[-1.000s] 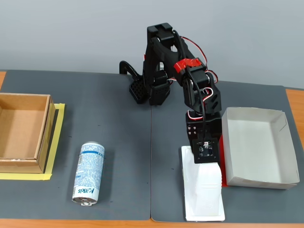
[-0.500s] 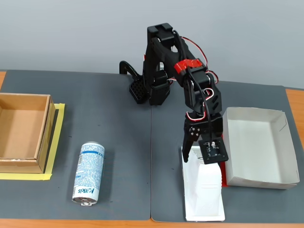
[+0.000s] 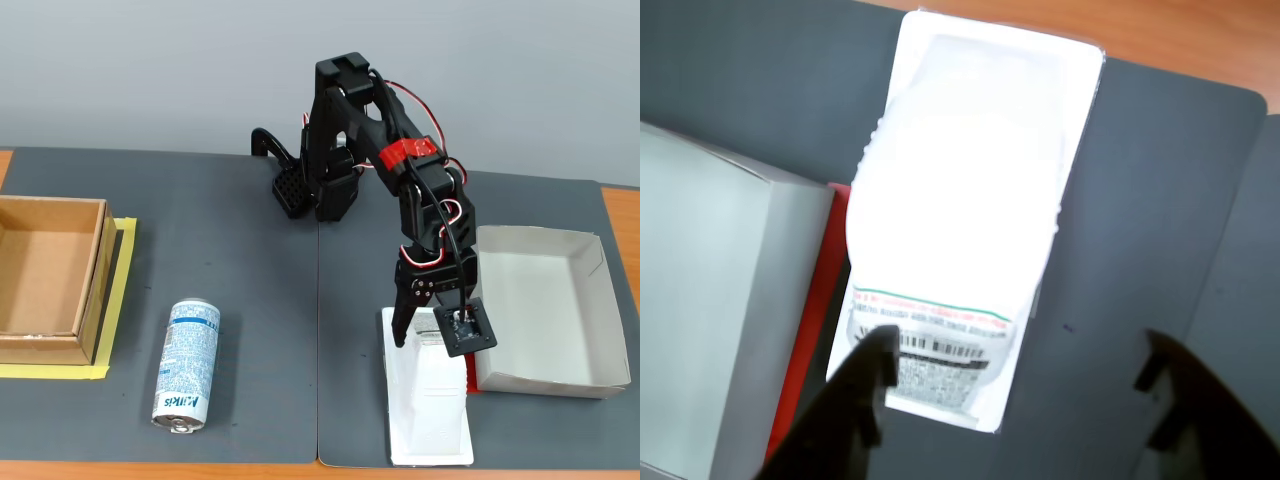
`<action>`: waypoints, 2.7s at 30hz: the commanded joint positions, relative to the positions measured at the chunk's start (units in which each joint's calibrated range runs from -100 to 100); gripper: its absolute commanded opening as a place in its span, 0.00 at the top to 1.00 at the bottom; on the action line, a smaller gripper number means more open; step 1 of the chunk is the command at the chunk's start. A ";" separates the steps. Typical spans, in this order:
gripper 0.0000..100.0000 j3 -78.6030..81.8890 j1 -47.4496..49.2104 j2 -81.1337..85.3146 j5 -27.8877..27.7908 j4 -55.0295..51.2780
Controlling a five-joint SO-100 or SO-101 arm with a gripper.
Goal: Pick the sandwich and put it in the gray box
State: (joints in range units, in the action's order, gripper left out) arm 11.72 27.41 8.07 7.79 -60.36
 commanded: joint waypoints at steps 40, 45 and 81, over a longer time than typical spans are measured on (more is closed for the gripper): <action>0.74 -2.90 -2.31 -9.64 0.21 3.85; 0.74 -1.45 -2.31 -9.81 0.21 4.03; 0.98 -1.09 -1.79 1.98 -0.37 2.90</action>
State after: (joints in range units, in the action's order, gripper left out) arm 10.91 25.28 4.16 7.74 -56.98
